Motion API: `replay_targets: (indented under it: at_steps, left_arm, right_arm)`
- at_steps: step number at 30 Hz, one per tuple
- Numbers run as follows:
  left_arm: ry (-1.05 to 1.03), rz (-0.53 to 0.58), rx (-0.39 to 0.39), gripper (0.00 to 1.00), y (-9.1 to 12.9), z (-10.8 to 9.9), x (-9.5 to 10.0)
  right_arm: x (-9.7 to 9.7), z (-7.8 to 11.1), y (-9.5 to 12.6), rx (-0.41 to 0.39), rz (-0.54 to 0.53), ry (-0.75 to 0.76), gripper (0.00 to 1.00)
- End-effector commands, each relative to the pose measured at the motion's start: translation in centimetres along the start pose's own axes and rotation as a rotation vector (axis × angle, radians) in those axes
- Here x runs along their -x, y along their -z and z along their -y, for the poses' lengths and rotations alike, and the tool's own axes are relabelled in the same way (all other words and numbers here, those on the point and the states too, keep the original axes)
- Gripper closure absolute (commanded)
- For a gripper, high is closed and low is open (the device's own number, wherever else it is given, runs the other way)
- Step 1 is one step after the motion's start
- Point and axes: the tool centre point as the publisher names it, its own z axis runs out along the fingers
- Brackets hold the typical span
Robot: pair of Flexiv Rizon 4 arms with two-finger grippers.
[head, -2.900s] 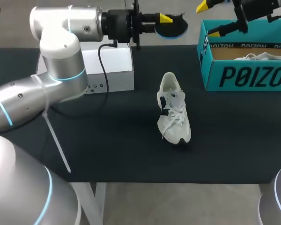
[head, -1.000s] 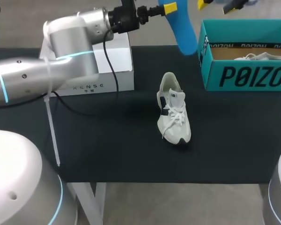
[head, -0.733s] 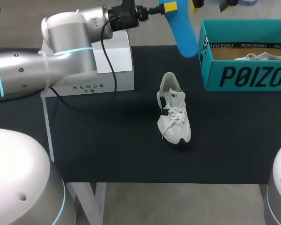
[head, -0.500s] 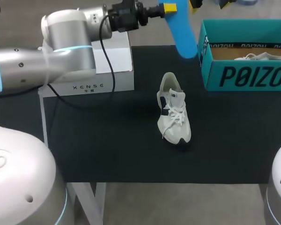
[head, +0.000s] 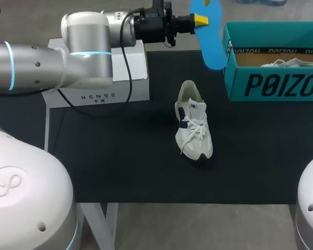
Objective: Take the shoe out of the shoebox, open the shoe tongue, remove and reinsert the insole, then place the shoe into the shoebox
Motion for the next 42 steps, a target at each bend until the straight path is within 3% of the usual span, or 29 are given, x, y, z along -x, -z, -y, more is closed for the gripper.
replay_targets:
  at_steps: [1, 5, 15, 18, 23, 32, 36, 42]
  left_arm:
    - [0.537, -0.052, 0.254, 1.0, 0.3, 0.1, -0.3]
    - [0.529, -0.034, 0.3, 1.0, 0.3, -0.4, -0.6]
    - [0.523, -0.042, 0.328, 1.0, -0.3, -1.5, -0.6]
    - [0.394, 0.036, 0.26, 1.0, -0.5, -1.5, -0.5]
    - [0.309, 0.076, 0.212, 1.0, -0.9, -1.8, -0.1]
    - [0.315, 0.038, 0.171, 1.0, -0.3, -1.6, -0.3]
    - [0.3, 0.03, 0.156, 1.0, -0.1, -1.7, -0.5]
    - [0.275, 0.015, 0.148, 1.0, -0.3, -1.9, -0.5]
  right_arm:
    - [-0.8, -0.8, -0.9, -0.081, 0.061, -0.057, 0.0]
    - [-0.5, -0.2, -1.3, -0.232, 0.067, -0.087, 0.0]
    - [0.5, -0.7, -1.7, -0.256, 0.142, -0.163, 0.0]
    - [0.4, -1.0, -2.1, -0.278, 0.147, -0.204, 0.0]
    - [0.0, -1.0, -3.0, -0.303, 0.134, -0.237, 0.0]
    - [0.5, -1.0, -3.0, -0.31, 0.168, -0.26, 0.0]
    - [1.9, -0.5, -2.9, -0.331, 0.226, -0.324, 0.0]
    - [1.9, -1.0, -2.9, -0.252, 0.148, -0.497, 0.0]
